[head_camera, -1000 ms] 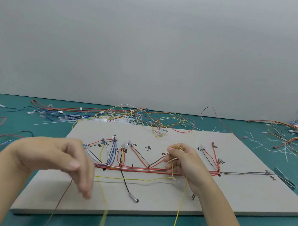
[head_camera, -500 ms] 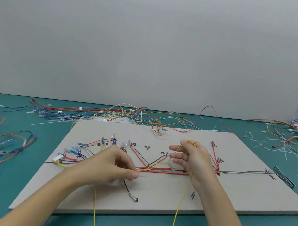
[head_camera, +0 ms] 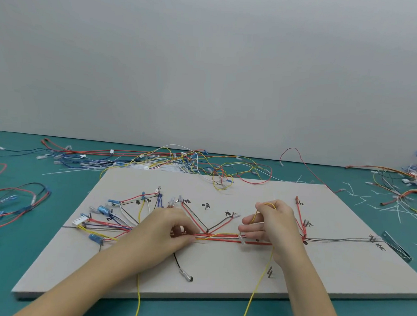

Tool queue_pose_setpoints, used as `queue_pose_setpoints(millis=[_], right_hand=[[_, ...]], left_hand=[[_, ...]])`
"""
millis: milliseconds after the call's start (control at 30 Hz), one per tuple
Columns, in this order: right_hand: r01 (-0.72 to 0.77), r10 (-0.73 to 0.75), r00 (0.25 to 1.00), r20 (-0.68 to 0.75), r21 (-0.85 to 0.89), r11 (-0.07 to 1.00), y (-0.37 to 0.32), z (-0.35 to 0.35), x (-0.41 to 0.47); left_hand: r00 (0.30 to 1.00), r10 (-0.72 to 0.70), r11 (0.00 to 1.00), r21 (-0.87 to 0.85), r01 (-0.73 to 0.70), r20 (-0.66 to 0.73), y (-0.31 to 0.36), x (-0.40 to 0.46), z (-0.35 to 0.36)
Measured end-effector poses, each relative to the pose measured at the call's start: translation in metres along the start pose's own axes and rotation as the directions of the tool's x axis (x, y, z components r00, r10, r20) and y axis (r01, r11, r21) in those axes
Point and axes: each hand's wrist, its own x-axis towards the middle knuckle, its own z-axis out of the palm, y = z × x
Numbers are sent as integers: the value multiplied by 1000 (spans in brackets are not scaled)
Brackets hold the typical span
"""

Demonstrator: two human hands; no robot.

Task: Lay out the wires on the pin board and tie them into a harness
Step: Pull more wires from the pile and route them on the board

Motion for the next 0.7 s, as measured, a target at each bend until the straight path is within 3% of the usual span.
queue_pose_setpoints(millis=[233,433,567,700], right_hand=[[-81,82,997,-1,99,992,1,-3,3],[-122,120,993,22,198,973,1,0,4],[-137,134,991,28,218,966,2,0,4],[-130,127,991,28,208,969,3,1,6]], left_hand=[[999,42,969,241,-47,27,6,1,12],[1000,2,997,74,-1,-16,5,2,5],[994,-104,990,-97,103,-12,10,4,-7],[951,-305,952,57,302,45,-6,4,-54]])
